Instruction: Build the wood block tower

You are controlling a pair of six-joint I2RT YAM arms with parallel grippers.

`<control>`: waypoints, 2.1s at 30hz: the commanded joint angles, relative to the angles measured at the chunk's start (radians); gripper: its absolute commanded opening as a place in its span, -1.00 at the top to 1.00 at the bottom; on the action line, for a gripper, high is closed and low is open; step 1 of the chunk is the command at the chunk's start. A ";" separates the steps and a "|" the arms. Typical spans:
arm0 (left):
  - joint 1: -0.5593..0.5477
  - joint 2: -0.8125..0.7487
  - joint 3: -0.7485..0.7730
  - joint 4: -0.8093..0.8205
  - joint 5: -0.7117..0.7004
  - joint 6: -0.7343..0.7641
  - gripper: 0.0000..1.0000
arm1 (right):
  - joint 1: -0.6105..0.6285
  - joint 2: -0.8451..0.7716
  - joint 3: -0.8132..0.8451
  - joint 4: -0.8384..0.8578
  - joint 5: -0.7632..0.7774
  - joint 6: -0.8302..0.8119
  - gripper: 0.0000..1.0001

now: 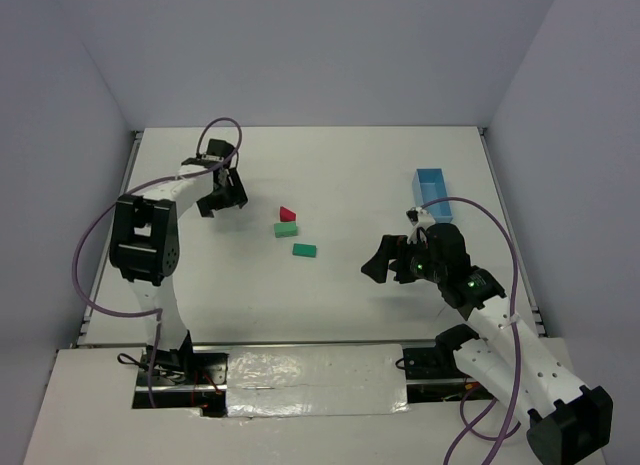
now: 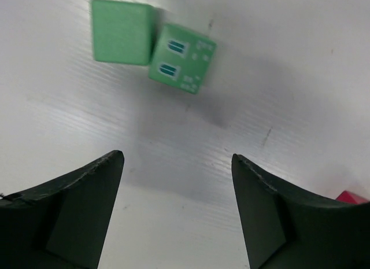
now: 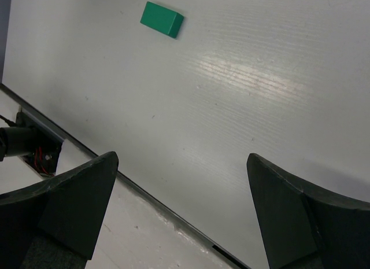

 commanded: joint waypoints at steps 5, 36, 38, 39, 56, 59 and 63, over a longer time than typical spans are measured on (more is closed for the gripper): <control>-0.020 0.025 0.006 0.043 -0.013 0.023 -0.31 | 0.005 -0.004 0.000 0.040 -0.009 -0.016 -0.99; 0.011 0.229 0.231 -0.044 -0.016 0.041 0.66 | 0.004 0.015 -0.003 0.047 -0.008 -0.014 -0.99; 0.011 0.229 0.231 -0.041 -0.006 0.043 0.66 | 0.002 0.016 -0.003 0.045 -0.006 -0.014 -1.00; 0.011 0.227 0.231 -0.038 -0.006 0.044 0.66 | 0.005 0.016 -0.003 0.045 -0.006 -0.014 -0.99; 0.016 0.153 0.124 -0.021 -0.015 0.054 0.71 | 0.005 0.010 -0.005 0.045 -0.008 -0.012 -0.99; 0.013 0.141 0.130 -0.023 0.012 0.063 0.64 | 0.005 0.010 -0.005 0.047 -0.008 -0.012 -0.99; -0.015 0.069 0.118 -0.029 0.008 0.069 0.13 | 0.005 0.013 -0.003 0.048 -0.008 -0.012 -0.99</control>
